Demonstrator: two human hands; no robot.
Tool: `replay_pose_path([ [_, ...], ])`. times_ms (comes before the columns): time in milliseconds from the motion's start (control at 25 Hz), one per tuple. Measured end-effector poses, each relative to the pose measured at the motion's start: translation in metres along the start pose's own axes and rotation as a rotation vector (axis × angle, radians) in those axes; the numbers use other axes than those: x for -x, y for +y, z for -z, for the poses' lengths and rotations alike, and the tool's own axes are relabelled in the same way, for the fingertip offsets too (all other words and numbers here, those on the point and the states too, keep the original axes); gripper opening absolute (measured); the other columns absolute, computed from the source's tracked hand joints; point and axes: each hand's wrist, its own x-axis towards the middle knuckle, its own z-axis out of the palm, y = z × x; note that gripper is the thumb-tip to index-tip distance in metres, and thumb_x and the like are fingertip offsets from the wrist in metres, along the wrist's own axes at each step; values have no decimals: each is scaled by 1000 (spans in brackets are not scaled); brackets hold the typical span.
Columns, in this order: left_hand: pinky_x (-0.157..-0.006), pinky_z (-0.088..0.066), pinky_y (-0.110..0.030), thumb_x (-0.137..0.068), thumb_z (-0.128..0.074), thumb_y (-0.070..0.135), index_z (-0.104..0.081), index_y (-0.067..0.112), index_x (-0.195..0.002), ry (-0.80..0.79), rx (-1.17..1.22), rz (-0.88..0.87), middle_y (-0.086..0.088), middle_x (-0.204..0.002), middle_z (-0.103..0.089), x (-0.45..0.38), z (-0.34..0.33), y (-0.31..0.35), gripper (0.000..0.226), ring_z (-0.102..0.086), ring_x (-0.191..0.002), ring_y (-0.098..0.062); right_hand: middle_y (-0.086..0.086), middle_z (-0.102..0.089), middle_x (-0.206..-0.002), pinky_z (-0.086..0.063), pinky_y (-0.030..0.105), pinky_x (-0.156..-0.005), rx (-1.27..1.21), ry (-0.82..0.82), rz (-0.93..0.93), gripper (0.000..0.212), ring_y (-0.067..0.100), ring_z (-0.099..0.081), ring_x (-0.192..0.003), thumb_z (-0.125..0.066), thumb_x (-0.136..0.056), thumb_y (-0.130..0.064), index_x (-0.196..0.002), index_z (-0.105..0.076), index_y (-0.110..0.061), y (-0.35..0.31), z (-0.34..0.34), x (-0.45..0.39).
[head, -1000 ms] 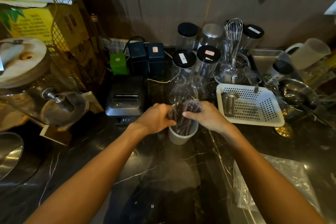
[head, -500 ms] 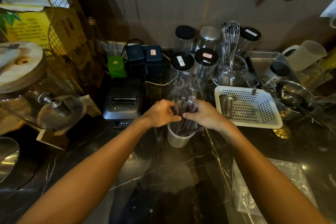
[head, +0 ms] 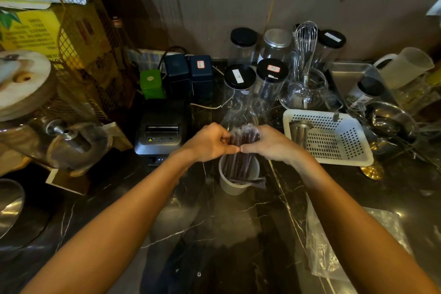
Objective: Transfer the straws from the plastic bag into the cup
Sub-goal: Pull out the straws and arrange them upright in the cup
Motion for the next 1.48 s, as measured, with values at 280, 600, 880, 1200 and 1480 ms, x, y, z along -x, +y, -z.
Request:
replay_pose_path([
  [280,-55,-49,-9,-90,-78,20,-66,32,-88,-12,30,54,9,-56,-66,6,-17,-10,17,-63,-52,4,10,-73,-101,-59,27,-51,-53,65,-179,94,13,-70,-57,-89,-84,-28,-158,-31,-20,10,-7,15],
  [600,-70,-51,-13,-86,-82,19,-60,9,-137,10,32,65,6,-72,-75,22,-19,-20,56,-73,-68,4,0,-77,-95,-52,23,-47,26,43,-183,53,4,-68,-54,-80,-72,-70,-105,-57,-36,25,-13,82],
  [880,-62,-51,-9,-91,-78,31,-63,10,-135,42,-5,83,4,-79,-76,36,-23,-17,51,-72,-71,3,-8,-73,-110,-54,22,-49,22,-50,-108,58,5,-68,-57,-81,-68,-74,-110,-58,-41,15,-47,78],
  [1200,-71,-51,-16,-90,-79,30,-63,14,-135,102,14,104,5,-80,-74,51,-13,-10,50,-68,-68,12,0,-69,-74,-54,23,-48,80,201,12,14,2,-61,-50,-70,-99,-24,-86,-70,-28,-1,-33,70],
  [1480,-65,-52,-14,-87,-82,29,-64,23,-112,227,56,60,2,-74,-73,47,-7,8,32,-70,-66,-2,8,-72,-74,-50,28,-57,8,370,67,16,18,-59,-47,-67,-102,-29,-92,-77,-21,-38,16,79],
])
